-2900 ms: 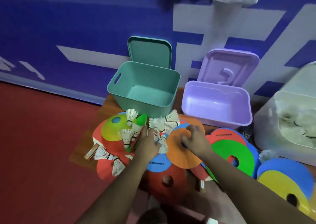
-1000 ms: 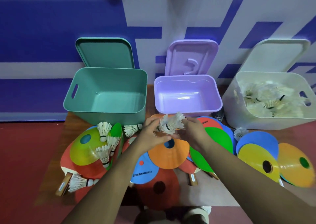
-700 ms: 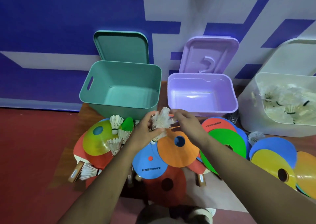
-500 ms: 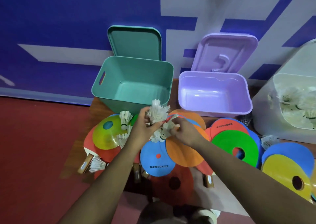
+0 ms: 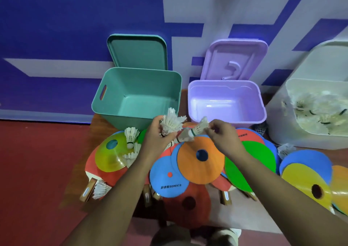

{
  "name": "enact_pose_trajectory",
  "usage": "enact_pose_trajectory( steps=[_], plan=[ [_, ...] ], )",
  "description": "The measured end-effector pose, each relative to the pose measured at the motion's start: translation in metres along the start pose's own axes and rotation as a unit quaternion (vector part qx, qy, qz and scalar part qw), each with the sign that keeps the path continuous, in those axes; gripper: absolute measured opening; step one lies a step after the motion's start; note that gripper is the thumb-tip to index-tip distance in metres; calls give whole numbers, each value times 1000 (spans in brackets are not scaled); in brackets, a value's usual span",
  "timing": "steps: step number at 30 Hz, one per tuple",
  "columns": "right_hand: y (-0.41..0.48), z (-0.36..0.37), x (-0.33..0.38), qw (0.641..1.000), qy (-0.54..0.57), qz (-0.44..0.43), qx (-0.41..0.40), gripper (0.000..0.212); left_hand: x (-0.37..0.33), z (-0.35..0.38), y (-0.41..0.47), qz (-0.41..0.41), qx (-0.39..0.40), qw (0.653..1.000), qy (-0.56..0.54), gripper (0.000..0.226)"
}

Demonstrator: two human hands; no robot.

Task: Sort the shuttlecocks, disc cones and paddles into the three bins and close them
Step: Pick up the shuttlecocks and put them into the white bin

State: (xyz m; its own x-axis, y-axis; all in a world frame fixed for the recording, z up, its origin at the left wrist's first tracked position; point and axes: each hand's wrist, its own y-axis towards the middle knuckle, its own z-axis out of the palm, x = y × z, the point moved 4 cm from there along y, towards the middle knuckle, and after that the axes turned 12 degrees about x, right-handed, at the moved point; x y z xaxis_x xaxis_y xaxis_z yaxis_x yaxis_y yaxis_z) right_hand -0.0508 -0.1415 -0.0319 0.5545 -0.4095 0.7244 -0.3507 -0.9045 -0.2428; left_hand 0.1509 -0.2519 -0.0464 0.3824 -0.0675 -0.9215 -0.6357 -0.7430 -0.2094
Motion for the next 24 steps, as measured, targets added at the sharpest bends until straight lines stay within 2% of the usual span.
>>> enact_pose_trajectory(
  steps=[3, 5, 11, 15, 19, 24],
  plan=[
    [-10, -59, 1, 995, 36, -17, -92, 14, -20, 14, 19, 16, 39, 999, 25, 53],
    [-15, -89, 4, 992, 45, -35, -116, 13, -39, 30, 35, 35, 73, 995, 60, 58],
    [-37, -150, -14, 995, -8, -64, -72, 11, -120, 105, 70, 140, 178, 957, 185, 66],
    [-56, -205, -69, 994, 31, -36, -102, 7, -167, 168, 84, 170, 188, 944, 210, 66],
    [-79, -261, -139, 986, 54, 26, -156, 16, -214, 249, 103, 201, 213, 929, 228, 50],
    [-92, -325, -200, 977, 58, 73, -193, 9, -252, 347, 143, 212, 216, 906, 295, 49]
  ],
)
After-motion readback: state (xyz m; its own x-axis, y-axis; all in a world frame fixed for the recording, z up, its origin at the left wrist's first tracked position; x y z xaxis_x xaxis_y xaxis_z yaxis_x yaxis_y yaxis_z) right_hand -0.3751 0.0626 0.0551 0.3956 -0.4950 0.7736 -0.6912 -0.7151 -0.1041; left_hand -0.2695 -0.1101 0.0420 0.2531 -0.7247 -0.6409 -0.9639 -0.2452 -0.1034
